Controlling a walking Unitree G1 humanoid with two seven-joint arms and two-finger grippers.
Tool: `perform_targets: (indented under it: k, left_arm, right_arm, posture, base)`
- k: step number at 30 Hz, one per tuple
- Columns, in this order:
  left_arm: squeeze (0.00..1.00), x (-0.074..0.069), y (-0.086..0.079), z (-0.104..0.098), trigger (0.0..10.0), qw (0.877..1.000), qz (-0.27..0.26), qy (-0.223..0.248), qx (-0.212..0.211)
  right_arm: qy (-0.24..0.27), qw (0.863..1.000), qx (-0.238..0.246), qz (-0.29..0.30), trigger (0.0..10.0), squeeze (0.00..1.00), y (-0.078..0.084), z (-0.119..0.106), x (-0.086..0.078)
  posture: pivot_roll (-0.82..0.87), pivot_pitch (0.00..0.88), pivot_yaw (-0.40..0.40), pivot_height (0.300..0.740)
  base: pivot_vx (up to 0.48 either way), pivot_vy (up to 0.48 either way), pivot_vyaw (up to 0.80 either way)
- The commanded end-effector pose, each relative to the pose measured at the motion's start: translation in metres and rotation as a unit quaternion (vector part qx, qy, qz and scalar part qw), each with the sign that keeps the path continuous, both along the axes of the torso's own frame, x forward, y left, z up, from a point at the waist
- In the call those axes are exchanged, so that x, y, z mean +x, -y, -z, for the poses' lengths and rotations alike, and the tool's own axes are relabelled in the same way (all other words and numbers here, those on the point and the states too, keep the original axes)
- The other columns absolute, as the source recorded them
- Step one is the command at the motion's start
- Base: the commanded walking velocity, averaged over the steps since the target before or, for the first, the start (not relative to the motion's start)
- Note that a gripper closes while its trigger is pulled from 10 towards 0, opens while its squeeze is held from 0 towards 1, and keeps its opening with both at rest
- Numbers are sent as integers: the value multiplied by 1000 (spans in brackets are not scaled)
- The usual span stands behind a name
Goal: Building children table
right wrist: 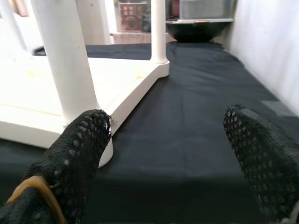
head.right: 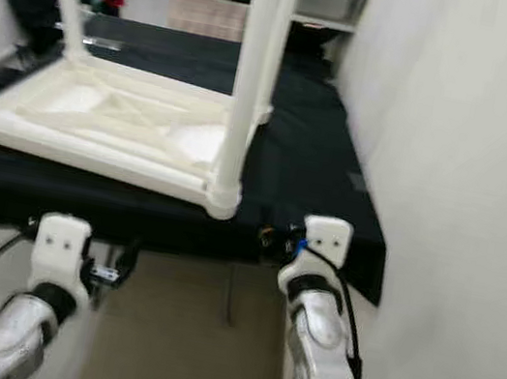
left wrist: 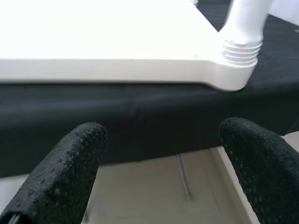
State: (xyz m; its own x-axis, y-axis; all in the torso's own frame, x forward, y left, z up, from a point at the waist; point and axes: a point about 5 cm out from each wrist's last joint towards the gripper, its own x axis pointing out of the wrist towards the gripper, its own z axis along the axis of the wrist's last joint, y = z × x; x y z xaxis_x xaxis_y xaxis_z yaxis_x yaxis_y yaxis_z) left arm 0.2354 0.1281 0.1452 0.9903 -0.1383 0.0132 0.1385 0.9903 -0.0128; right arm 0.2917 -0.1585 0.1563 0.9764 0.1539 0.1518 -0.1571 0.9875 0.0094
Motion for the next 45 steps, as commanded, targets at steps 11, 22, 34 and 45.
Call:
perform_targets:
  k: [11,22,34,45]
  left_arm:
    - [0,12,-63,-54,10000,976,-175,98,79]
    - [0,6,-73,-57,10000,962,-226,106,112]
    - [0,9,-73,-61,10000,962,-224,112,112]
    - [0,13,-67,-62,10000,964,-205,121,118]
  right_arm:
    - [39,999,6,16,10000,0,18,-31,17]
    - [56,998,-32,25,10000,0,31,-42,19]
    - [67,996,-29,53,10000,0,38,-50,25]
    - [54,993,-53,95,10000,0,49,-45,26]
  posture:
    - [72,141,-86,740]
    - [70,107,-96,740]
    - [70,75,-88,740]
    - [74,65,-90,740]
  base:
    - [0,0,0]
    - [0,0,0]
    - [0,0,0]
    - [235,0,0]
